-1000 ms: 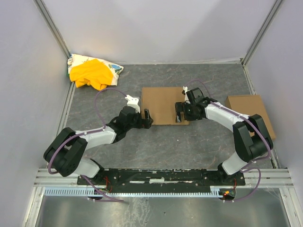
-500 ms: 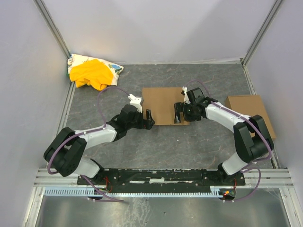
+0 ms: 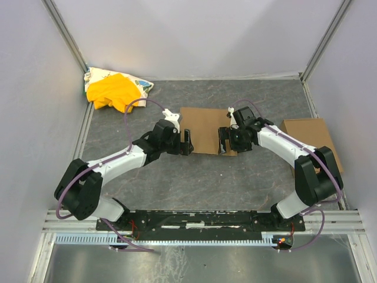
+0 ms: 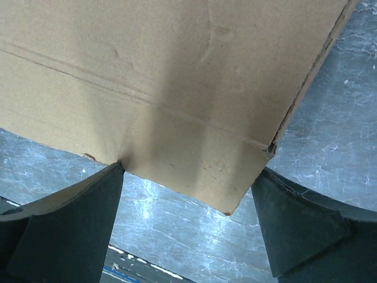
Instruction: Fold the paper box
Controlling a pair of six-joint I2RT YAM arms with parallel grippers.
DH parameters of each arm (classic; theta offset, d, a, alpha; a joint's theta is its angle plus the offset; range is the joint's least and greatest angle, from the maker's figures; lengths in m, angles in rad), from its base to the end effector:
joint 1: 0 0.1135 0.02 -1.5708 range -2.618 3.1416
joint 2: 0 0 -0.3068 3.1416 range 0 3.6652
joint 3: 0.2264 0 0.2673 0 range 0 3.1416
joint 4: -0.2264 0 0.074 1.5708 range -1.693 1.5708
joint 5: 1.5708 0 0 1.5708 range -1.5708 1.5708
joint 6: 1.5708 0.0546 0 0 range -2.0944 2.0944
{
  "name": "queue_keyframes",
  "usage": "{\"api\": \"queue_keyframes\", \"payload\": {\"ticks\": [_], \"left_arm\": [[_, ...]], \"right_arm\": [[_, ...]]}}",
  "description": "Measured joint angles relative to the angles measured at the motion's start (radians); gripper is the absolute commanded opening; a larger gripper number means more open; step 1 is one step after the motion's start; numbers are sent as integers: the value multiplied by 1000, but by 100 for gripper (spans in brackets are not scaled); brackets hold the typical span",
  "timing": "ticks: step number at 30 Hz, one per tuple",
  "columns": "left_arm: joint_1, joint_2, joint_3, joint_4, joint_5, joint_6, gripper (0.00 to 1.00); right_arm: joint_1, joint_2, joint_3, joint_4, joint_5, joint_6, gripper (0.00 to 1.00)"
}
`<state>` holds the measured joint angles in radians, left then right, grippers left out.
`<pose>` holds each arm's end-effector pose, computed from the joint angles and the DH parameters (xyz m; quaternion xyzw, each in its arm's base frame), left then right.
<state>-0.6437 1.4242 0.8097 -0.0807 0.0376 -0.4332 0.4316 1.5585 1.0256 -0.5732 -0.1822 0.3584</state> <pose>0.2558 -0.1945 0.2335 0.1031 0.8997 -0.2320 0.3552 0.2941 0.1463 0.2255 -0.0564 0.9677 0.1699 0.1776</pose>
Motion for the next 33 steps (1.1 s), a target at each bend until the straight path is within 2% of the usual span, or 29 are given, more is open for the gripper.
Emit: {"api": "queue_keyframes", "payload": {"ticks": [6, 20, 33], "left_arm": [[-1, 0, 31, -75, 17, 0, 89], [-3, 6, 55, -138, 51, 0, 87], [-4, 25, 63, -155, 51, 9, 87]], "right_arm": [[1, 0, 21, -38, -1, 3, 94], [0, 0, 55, -111, -32, 11, 93], [1, 2, 64, -129, 31, 0, 92]]}}
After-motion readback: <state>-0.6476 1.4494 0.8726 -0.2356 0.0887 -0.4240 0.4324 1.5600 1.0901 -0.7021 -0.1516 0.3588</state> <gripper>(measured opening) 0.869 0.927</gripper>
